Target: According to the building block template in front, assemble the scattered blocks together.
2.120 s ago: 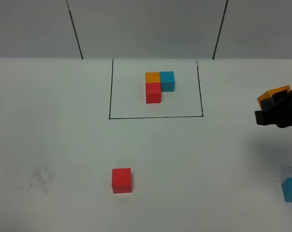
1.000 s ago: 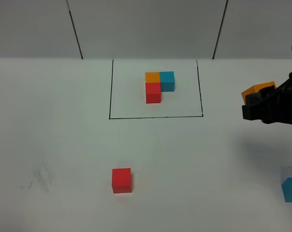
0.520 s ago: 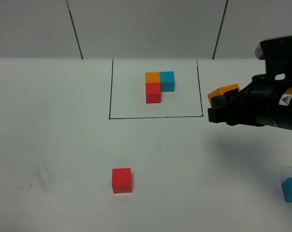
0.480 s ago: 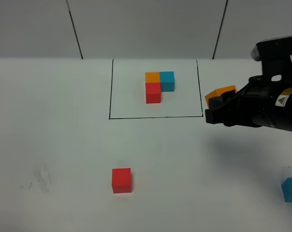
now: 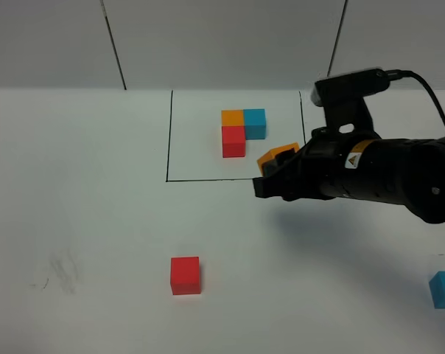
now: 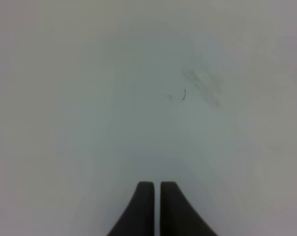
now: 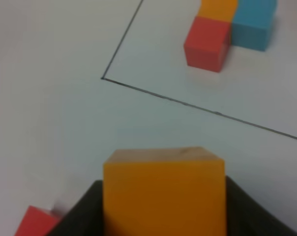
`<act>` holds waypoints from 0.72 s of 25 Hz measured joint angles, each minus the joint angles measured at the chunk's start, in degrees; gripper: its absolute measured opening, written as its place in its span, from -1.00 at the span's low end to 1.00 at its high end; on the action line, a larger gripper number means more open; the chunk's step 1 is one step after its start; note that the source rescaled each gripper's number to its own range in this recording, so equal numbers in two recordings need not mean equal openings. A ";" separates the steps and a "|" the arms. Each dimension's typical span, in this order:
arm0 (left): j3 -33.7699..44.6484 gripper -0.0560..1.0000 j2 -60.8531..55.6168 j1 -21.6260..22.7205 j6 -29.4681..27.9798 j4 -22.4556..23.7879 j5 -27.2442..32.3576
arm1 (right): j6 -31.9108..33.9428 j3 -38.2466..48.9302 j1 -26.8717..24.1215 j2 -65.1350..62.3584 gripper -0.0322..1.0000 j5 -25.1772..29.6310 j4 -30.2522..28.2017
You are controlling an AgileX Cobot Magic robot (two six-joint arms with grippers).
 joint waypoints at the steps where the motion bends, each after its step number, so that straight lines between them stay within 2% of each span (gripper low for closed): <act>1: 0.00 -0.89 0.00 0.00 0.00 0.00 0.00 | 0.00 -1.16 0.51 1.05 0.04 -0.06 0.00; 18: 0.00 -0.89 0.00 0.00 0.00 0.00 0.00 | 0.72 -18.39 6.95 20.00 0.04 2.88 0.00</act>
